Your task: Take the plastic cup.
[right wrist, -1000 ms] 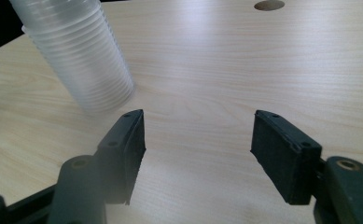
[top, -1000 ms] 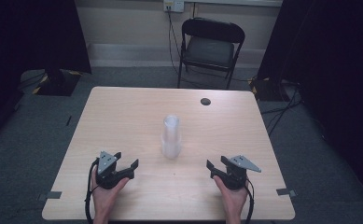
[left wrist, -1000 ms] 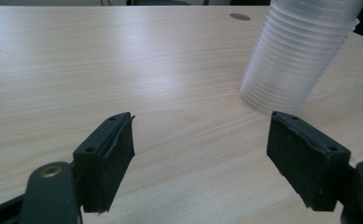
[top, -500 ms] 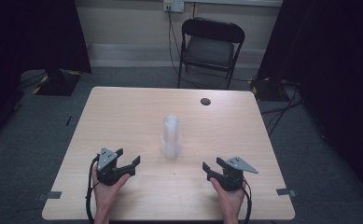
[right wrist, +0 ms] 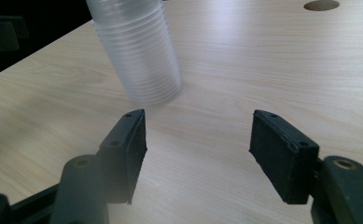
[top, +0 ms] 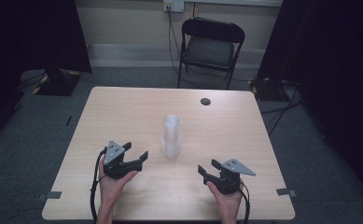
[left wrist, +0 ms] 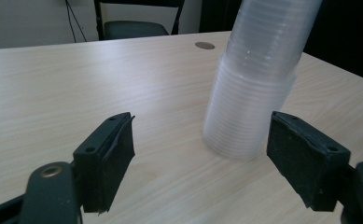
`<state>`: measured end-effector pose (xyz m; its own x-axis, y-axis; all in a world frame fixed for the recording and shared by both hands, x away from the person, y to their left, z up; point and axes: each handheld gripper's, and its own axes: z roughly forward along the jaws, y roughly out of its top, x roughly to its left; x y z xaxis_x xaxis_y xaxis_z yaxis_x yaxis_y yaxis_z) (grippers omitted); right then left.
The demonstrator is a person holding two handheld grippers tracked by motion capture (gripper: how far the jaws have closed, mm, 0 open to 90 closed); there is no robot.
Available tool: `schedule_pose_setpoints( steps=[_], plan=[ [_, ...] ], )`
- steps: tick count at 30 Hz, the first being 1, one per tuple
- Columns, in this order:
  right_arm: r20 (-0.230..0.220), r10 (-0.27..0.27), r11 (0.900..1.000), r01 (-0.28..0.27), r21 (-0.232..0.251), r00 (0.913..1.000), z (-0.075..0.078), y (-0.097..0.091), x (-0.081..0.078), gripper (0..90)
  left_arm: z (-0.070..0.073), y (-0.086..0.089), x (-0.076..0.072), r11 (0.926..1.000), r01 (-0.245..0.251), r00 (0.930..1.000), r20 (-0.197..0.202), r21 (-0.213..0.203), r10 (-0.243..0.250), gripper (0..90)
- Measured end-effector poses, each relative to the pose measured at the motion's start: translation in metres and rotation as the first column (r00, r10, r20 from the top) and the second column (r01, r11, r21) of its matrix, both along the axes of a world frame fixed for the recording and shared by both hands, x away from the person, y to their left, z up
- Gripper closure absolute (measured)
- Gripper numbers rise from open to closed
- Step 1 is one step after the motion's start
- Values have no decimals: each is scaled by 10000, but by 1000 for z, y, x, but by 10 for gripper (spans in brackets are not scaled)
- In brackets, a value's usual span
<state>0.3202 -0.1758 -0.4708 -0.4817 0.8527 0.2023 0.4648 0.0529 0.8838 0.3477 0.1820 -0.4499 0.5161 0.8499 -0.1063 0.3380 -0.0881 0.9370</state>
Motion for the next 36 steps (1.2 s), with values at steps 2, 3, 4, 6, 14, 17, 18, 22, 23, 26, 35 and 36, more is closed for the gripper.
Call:
schedule_pose_setpoints(
  steps=[2, 3, 4, 6, 14, 17, 18, 22, 23, 26, 35, 36],
  plan=[
    [86, 83, 9999, -82, -71, 9999, 0, 2, 0, 359, 5, -4, 3, 9998, 195, 9998, 67, 103, -196, 224],
    [100, 95, 9999, -94, -77, 9999, 0, 2, -1, 359, 6, -5, 4, 9996, 250, 9996, 125, 122, -251, 215],
    [98, 117, 9999, -116, -85, 9999, 0, 3, -1, 360, 8, -6, 5, 9996, 271, 9996, 95, 67, -272, 214],
    [94, 138, 9999, -137, -45, 9999, 1, 3, 0, 358, 10, -8, 7, 9994, 336, 9993, 156, 69, -337, 215],
    [33, 244, 9997, -244, -20, 9997, 0, 6, 0, 350, 23, -18, 17, 9960, 883, 9957, 268, 146, -886, 219],
    [81, 182, 9997, -180, -181, 9998, 1, 8, 0, 337, 28, -22, 22, 9946, 1034, 9941, 341, 3, -1034, 249],
    [113, 252, 9996, -250, -137, 9996, 1, 8, 0, 337, 28, -22, 22, 9946, 1034, 9941, 341, 3, -1034, 246],
    [161, 337, 9994, -337, -33, 9993, 1, 8, 0, 337, 33, -30, 29, 9931, 1176, 9923, 398, 39, -1176, 234],
    [196, 385, 9993, -385, 2, 9991, 1, 8, -1, 337, 35, -33, 31, 9910, 1334, 9901, 461, -90, -1328, 231],
    [206, 460, 9989, -461, 37, 9987, 1, 8, -1, 337, 39, -37, 37, 9894, 1442, 9891, 318, -143, -1437, 228],
    [88, 546, 9985, -546, 51, 9985, 0, 9, 0, 339, 47, -42, 48, 9842, 1711, 9849, 350, -451, -1697, 168],
    [85, 543, 9985, -544, 44, 9985, 0, 9, 0, 339, 50, -45, 49, 9825, 1827, 9819, 573, -354, -1805, 179]
  ],
)
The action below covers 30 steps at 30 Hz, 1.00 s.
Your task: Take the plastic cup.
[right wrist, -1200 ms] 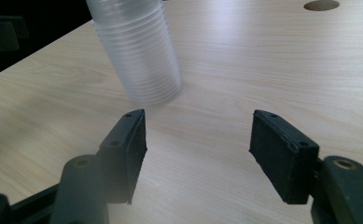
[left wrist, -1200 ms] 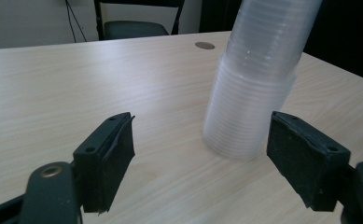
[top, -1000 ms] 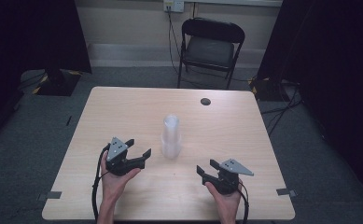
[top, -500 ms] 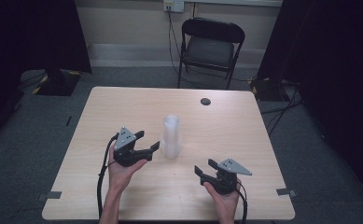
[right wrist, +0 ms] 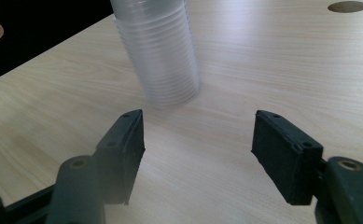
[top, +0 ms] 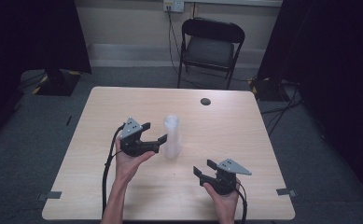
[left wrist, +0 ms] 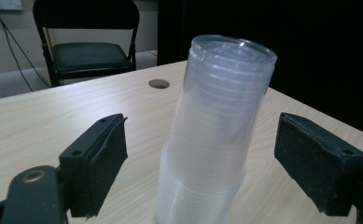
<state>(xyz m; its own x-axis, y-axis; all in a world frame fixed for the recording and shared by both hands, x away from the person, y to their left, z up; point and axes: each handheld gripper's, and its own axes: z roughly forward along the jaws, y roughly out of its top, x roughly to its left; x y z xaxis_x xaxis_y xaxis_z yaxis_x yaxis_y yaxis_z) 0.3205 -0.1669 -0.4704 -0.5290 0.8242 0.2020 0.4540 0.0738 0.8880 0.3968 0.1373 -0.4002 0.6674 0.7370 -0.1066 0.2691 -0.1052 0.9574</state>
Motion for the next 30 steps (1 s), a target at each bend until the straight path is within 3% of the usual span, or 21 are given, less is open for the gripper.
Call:
schedule_pose_setpoints(
  steps=[4, 9, 19, 26, 28, 30],
  plan=[
    [19, 9, 10000, -9, -35, 10000, 1, 0, 0, 339, 3, -4, 5, 9995, 190, 9998, 18, -236, -190, 193],
    [-18, 38, 10000, -38, -33, 10000, 0, 0, 0, 339, 3, -12, 10, 9995, 317, 9994, 133, 2, -317, 206],
    [-13, 145, 9999, -145, -63, 9999, 1, 4, 1, 332, -8, -35, 29, 9964, 713, 9969, -356, 459, -697, 232],
    [-107, 76, 10000, -76, 1, 9999, -2, 1, 3, 328, -17, -40, 35, 9947, 748, 9965, -432, 710, -718, 260],
    [-159, 8, 10000, -7, 72, 9999, -3, 0, 3, 325, -16, -41, 35, 9924, 686, 9973, -316, 1019, -656, 273],
    [-190, -15, 10000, 17, 71, 9998, -3, 0, 2, 324, -16, -41, 35, 9928, 812, 9963, -339, 876, -785, 273]
  ],
)
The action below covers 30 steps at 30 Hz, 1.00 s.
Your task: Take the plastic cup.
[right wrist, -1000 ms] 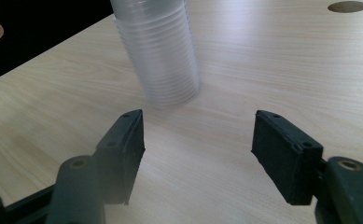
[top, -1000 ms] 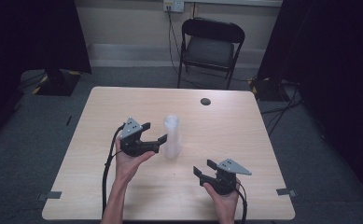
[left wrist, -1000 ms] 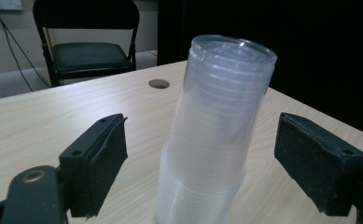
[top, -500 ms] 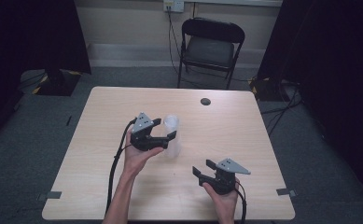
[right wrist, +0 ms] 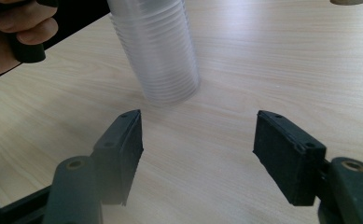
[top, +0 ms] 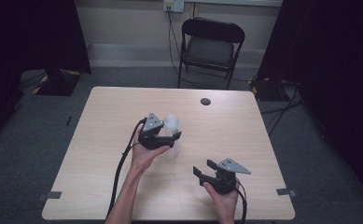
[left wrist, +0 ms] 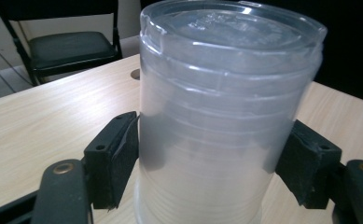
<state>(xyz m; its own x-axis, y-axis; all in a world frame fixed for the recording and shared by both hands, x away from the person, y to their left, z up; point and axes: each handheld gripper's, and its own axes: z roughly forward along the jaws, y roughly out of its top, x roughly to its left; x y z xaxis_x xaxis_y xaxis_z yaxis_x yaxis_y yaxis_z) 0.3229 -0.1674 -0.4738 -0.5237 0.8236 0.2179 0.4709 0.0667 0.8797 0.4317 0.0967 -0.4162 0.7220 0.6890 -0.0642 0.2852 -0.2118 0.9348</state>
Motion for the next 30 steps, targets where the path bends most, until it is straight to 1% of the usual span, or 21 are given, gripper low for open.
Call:
schedule_pose_setpoints(
  steps=[2, 3, 4, 6, 7, 8, 9, 12, 13, 16, 17, 19, 22, 24, 25, 26, 30],
  plan=[
    [16, 11, 10000, -11, -7, 10000, -1, 0, 0, 322, -1, -1, 1, 9999, -68, 10000, 52, 74, 68, 273],
    [-17, 13, 10000, -13, -1, 10000, -1, 0, 0, 322, -1, -1, 1, 10000, -15, 10000, -46, 94, 16, 273],
    [-2, 18, 10000, -18, -15, 10000, -1, 0, 0, 322, -2, -2, 2, 9999, 35, 10000, -56, 159, -34, 271],
    [-13, 21, 10000, -21, -3, 10000, -1, 0, 0, 321, -5, -3, 3, 9998, -18, 9999, -154, 221, 21, 266],
    [-7, -11, 10000, 11, 10, 10000, -1, 0, 0, 316, -7, -3, 3, 9997, 85, 9996, -266, 248, -79, 263],
    [-18, -46, 10000, 47, 45, 10000, -1, 0, 0, 313, -9, -4, 3, 9997, 79, 9996, -285, 231, -73, 261],
    [-36, -44, 10000, 45, 68, 10000, -1, 0, 0, 313, -10, -4, 3, 9995, -15, 9996, -276, 309, 24, 260],
    [-72, -34, 10000, 35, 74, 10000, -1, 0, 0, 313, -13, -5, 5, 9995, -22, 9993, -364, 320, 34, 259],
    [-69, -8, 10000, 9, 53, 10000, -1, 0, 0, 313, -14, -5, 6, 9996, -30, 9989, -464, 289, 43, 258],
    [-95, -10, 10000, 10, 70, 10000, -2, 0, 0, 313, -15, -4, 7, 9997, 9, 9989, -469, 225, 2, 261],
    [-80, -20, 10000, 20, 57, 10000, -2, 0, 0, 312, -14, -4, 7, 9999, -20, 9987, -502, 159, 28, 274],
    [-87, -6, 10000, 7, 77, 10000, -2, 0, 0, 313, -13, -3, 7, 9999, 48, 9994, -347, 159, -43, 285],
    [-81, 26, 9999, -25, 100, 10000, -2, -1, 0, 314, -12, -3, 7, 9999, 55, 9990, -437, 112, -50, 290],
    [-43, 2, 9999, -2, 101, 10000, -2, -1, 0, 314, -10, -2, 6, 10000, 32, 9995, -314, 54, -31, 290],
    [-40, 8, 10000, -7, 91, 10000, -2, -1, 0, 314, -8, -2, 6, 10000, 29, 9995, -325, -28, -30, 290],
    [-49, 16, 9999, -16, 108, 10000, -2, -1, 0, 314, -7, -2, 5, 10000, 72, 9997, -220, 36, -71, 290],
    [-40, 51, 9999, -50, 111, 10000, -2, 0, 0, 314, -2, -2, 4, 10000, -19, 9999, -119, 29, 20, 290]
  ],
)
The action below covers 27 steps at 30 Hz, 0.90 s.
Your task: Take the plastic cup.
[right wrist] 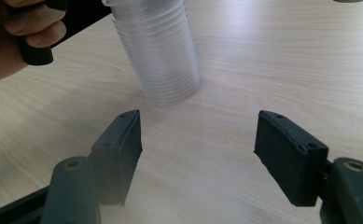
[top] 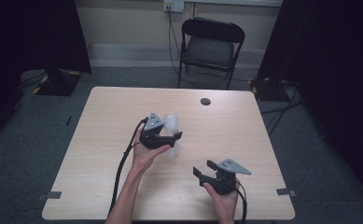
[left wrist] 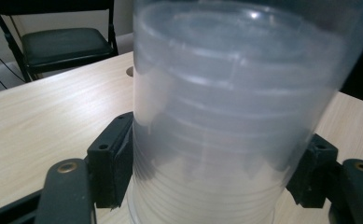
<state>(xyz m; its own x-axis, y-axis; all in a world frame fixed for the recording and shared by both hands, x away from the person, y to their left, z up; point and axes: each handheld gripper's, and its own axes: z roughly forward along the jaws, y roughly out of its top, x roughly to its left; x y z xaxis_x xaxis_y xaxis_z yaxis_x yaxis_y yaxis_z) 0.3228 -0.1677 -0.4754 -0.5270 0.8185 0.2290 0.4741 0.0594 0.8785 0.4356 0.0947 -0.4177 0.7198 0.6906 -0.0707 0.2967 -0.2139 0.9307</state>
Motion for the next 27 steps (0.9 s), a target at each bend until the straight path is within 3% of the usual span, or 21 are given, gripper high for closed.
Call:
schedule_pose_setpoints(
  steps=[5, 9, 16, 27],
  plan=[
    [2, 2, 10000, -2, -25, 10000, 0, 0, 0, 314, 3, 2, 0, 10000, -29, 10000, 70, -85, 30, 302],
    [-24, 12, 10000, -12, 6, 10000, 0, 0, 0, 314, 3, 3, 0, 9992, 22, 10000, -86, -406, -25, 307],
    [34, 111, 9999, -110, -29, 9999, -1, 0, 1, 311, 9, 4, 0, 9995, 8, 9999, 129, -325, -4, 309],
    [129, 113, 9999, -113, -33, 9999, -2, -1, 1, 311, 22, 3, -2, 9986, -51, 9994, 347, -532, 69, 312]
  ],
)
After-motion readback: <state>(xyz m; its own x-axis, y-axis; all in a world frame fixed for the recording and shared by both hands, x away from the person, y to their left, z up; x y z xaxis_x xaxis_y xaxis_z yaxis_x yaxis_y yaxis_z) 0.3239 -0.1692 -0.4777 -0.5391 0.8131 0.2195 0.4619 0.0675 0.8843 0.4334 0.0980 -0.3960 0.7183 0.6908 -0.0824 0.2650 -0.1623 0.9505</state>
